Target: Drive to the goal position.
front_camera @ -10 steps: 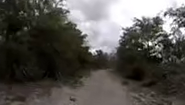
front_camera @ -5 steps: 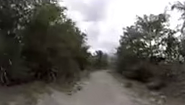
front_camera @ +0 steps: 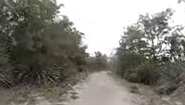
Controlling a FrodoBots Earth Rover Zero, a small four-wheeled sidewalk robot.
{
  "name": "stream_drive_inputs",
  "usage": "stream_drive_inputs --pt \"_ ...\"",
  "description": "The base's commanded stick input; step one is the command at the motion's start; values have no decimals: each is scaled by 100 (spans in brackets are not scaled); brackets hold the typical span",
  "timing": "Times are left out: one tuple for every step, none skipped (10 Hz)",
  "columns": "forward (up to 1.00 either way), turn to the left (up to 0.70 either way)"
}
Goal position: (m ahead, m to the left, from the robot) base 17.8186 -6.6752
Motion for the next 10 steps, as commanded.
stream_drive_inputs --pt "85 0" --pt "85 0" --pt "85 0" --pt "85 0" --pt "85 0" --pt "85 0" --pt "85 0" --pt "85 -34" --pt "85 -21" --pt "85 0"
